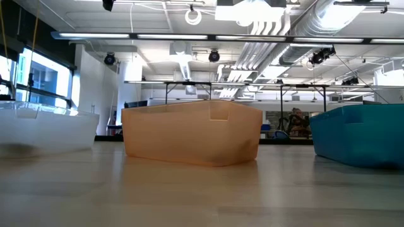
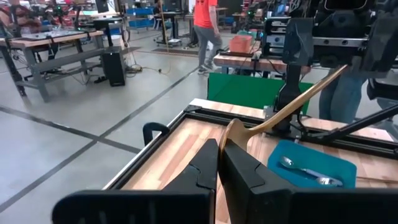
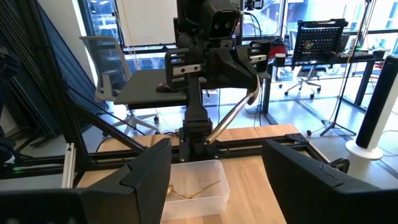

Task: Sort silverware by color (type)
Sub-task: Put the left gold spoon into the transparent bin

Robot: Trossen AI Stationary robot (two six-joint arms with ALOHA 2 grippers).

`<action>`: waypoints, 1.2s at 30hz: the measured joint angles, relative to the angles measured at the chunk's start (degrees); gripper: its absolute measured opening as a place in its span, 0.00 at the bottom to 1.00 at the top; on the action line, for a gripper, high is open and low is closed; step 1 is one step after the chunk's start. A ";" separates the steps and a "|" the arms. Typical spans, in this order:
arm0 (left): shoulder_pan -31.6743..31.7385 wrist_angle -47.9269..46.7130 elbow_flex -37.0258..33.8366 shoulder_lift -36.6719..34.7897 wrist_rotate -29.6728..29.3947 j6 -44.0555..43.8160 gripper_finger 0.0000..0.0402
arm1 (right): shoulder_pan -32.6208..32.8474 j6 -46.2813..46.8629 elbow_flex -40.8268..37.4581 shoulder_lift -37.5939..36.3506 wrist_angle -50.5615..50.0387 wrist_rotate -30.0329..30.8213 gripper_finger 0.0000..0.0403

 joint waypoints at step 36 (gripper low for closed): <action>0.02 -1.86 0.04 -6.86 8.47 2.44 0.00 | 0.00 0.02 0.00 0.00 -0.10 -0.34 0.59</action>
